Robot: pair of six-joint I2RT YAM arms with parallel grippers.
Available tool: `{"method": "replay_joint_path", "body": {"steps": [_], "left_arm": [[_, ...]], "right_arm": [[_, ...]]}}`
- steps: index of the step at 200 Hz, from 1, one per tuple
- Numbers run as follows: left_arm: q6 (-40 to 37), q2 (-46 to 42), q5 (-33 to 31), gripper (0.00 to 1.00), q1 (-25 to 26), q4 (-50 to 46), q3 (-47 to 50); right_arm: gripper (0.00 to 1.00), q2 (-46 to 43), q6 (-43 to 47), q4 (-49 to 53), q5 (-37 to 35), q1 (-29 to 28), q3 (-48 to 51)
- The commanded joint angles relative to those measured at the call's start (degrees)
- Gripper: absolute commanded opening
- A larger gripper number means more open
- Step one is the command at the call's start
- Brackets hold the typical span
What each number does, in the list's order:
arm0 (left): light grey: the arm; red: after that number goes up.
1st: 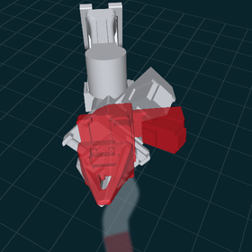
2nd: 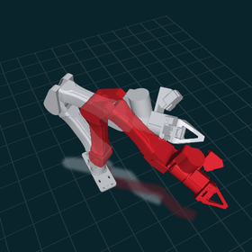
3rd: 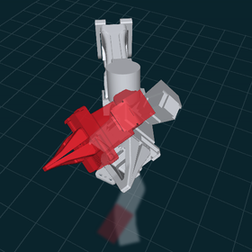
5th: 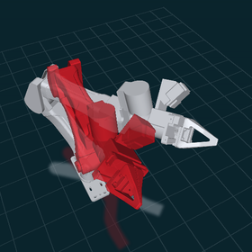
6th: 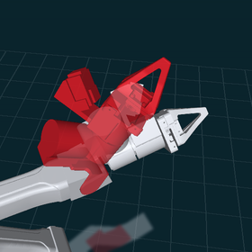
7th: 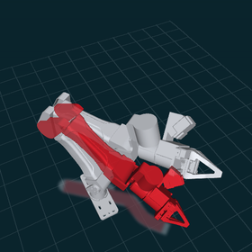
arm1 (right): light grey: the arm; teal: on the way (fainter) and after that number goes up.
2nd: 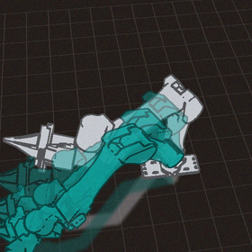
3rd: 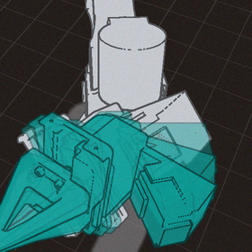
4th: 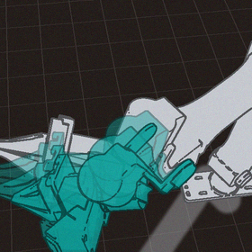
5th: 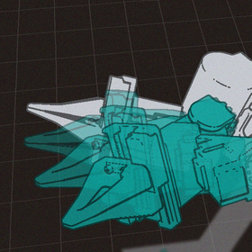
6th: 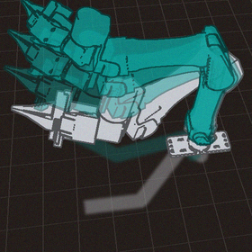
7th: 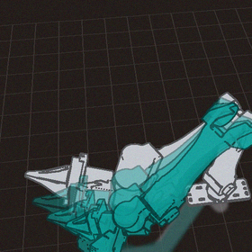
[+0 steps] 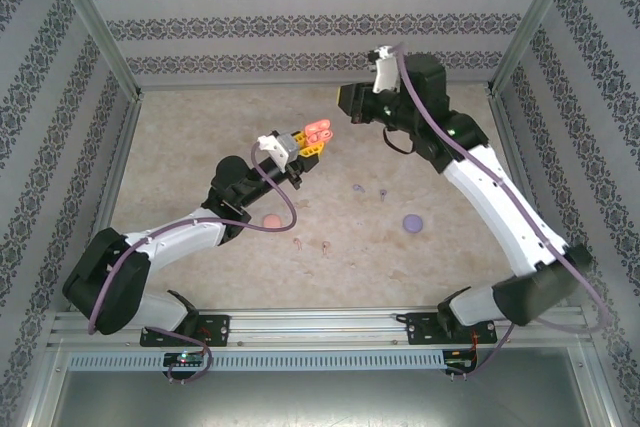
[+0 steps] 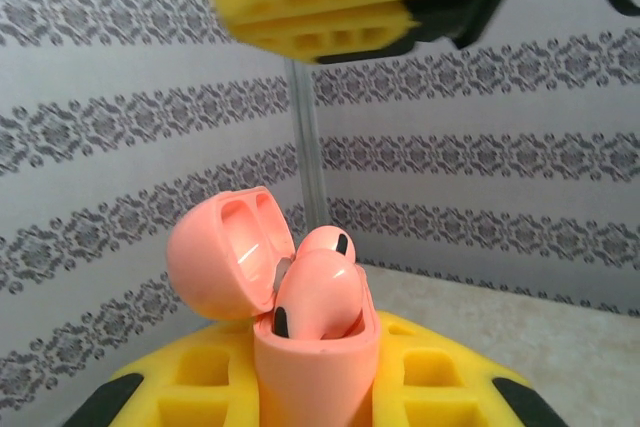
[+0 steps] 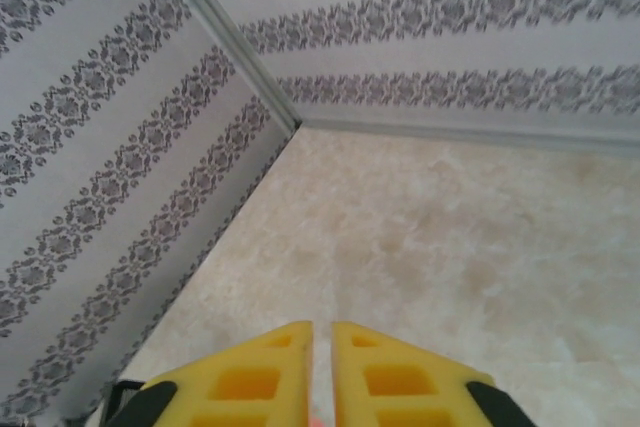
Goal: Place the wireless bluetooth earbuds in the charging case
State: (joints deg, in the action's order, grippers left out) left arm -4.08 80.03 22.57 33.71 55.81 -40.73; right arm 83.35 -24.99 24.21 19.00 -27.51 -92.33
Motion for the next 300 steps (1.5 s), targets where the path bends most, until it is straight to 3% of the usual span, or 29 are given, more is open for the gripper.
{"method": "replay_joint_path", "body": {"steps": [1, 25, 60, 105, 179, 204, 232, 273, 300], "left_arm": [[-1.81, 0.94, 3.57, 0.00, 0.76, -1.01, 0.30], [-2.16, 1.99, 4.68, 0.00, 0.74, -1.45, -0.26], [-2.42, 3.74, 5.62, 0.00, 0.74, -1.48, -1.60], [-2.68, 5.24, 5.91, 0.00, 0.76, 0.02, -2.50], [-2.49, 6.38, 3.10, 0.00, 0.74, 1.22, -3.30], [-1.71, 6.54, 2.80, 0.00, 0.74, 1.02, -3.42], [0.62, 7.72, 0.90, 0.00, 0.67, 0.02, -3.98], [8.81, 11.27, -3.60, 0.00, -0.71, -14.95, -11.12], [12.92, 15.92, -5.31, 0.00, -1.28, -25.10, -16.95]], "right_arm": [[0.09, 4.25, -1.65, 6.22, 4.06, 0.13, -5.84], [0.02, 10.23, -1.38, 11.67, 5.74, -0.05, -12.54], [0.00, 16.92, 0.61, 19.96, 7.69, -0.66, -19.35], [0.00, 17.45, 4.02, 24.89, 6.89, -1.14, -17.89], [0.00, 7.36, 7.22, 27.89, 8.48, -1.96, -4.80], [0.00, -0.70, 3.70, 23.84, 3.30, -0.36, 2.76], [0.01, -8.23, -3.61, 15.21, -2.28, 5.48, 11.29], [0.18, -14.09, -8.71, 8.44, -7.11, 9.78, 22.82], [0.22, -16.16, -10.03, 5.33, -9.73, 10.09, 30.07]]}}
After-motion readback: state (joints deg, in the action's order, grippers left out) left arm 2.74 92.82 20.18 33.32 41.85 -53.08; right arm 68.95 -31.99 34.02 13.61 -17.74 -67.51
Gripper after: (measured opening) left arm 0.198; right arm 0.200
